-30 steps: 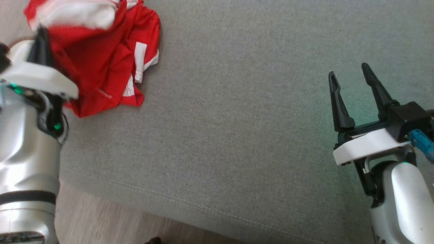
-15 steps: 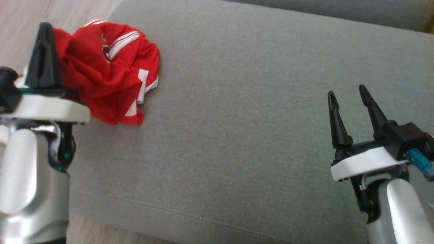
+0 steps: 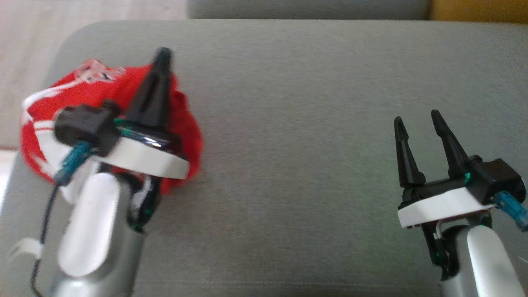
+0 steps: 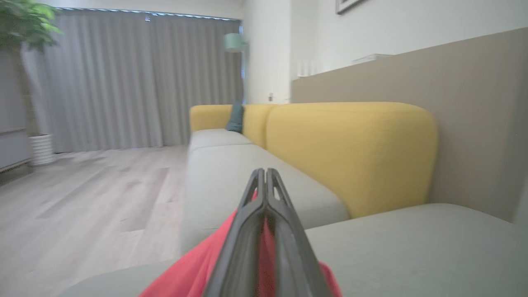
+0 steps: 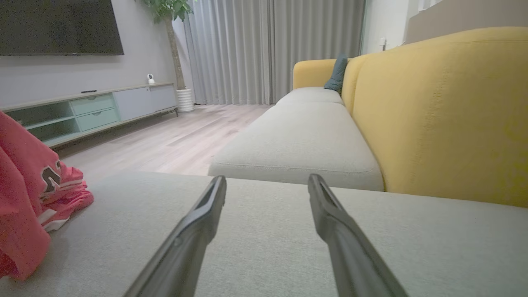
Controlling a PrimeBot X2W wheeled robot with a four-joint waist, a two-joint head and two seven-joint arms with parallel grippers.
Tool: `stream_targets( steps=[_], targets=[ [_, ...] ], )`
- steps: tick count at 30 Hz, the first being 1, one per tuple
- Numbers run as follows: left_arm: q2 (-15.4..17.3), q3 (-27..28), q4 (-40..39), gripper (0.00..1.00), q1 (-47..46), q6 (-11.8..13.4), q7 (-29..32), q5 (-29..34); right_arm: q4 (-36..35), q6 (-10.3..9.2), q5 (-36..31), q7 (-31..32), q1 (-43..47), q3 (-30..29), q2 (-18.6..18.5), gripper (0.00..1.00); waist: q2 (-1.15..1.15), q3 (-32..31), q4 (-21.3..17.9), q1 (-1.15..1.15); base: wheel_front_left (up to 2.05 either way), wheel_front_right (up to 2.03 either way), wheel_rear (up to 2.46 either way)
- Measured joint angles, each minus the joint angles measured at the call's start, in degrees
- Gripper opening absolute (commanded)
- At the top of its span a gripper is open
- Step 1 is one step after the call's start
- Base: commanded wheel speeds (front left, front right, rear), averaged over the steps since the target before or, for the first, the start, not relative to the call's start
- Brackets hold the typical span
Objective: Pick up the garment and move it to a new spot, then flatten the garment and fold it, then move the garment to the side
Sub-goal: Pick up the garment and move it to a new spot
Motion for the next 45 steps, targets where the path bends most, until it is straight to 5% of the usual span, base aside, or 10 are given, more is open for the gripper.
stream_targets(
  steps=[12,18,26,32,33,34,38,45],
  targets=[
    [-4.34,-13.74,2.00,0.00,-12.00,-1.01,0.91,-1.26,-1.04,0.00,2.79,-2.75,-1.24,0.81,0.03,1.00,0.00,5.19,-15.06,0.00,0.00,0.00,0.00],
    [-4.68,-18.13,9.92,0.00,-15.04,-1.05,5.19,-2.58,-0.38,0.00,4.37,-5.15,-2.82,0.93,0.04,1.00,0.00,10.61,-19.96,0.00,0.00,0.00,0.00],
    [-3.03,-24.52,20.74,0.00,-14.95,-1.05,11.04,-5.13,1.91,0.00,4.98,-7.06,-3.98,1.52,0.07,1.00,0.00,15.65,-22.30,0.01,0.00,0.00,0.00],
    [-2.61,-26.83,21.24,0.00,-15.02,-1.07,9.09,-6.43,2.67,0.00,4.80,-7.10,-6.12,1.45,0.07,1.00,0.00,15.58,-20.43,0.01,0.00,0.00,0.00],
    [-2.58,-26.95,20.85,0.82,-15.01,-1.05,7.93,-6.46,2.80,0.00,4.78,-7.10,-6.25,1.44,0.08,1.00,0.00,15.33,-20.09,0.01,0.00,0.00,0.00],
    [-2.57,-27.10,20.28,1.00,-15.01,-1.05,6.82,-6.45,2.93,0.00,4.59,-7.06,-6.25,1.46,0.08,1.00,0.00,14.95,-19.79,0.00,0.00,0.00,0.00],
    [-2.44,-27.48,17.09,1.00,-14.89,-0.90,2.67,-6.41,3.11,0.00,3.56,-6.81,-6.22,0.92,0.07,1.00,0.00,13.22,-18.21,0.00,0.00,0.00,0.00],
    [0.36,-21.11,11.01,1.00,-9.27,4.20,-2.90,-8.18,2.71,0.00,1.72,-4.48,-6.09,0.09,0.07,1.00,0.00,9.85,-14.59,0.00,0.00,0.00,0.00]
  ],
)
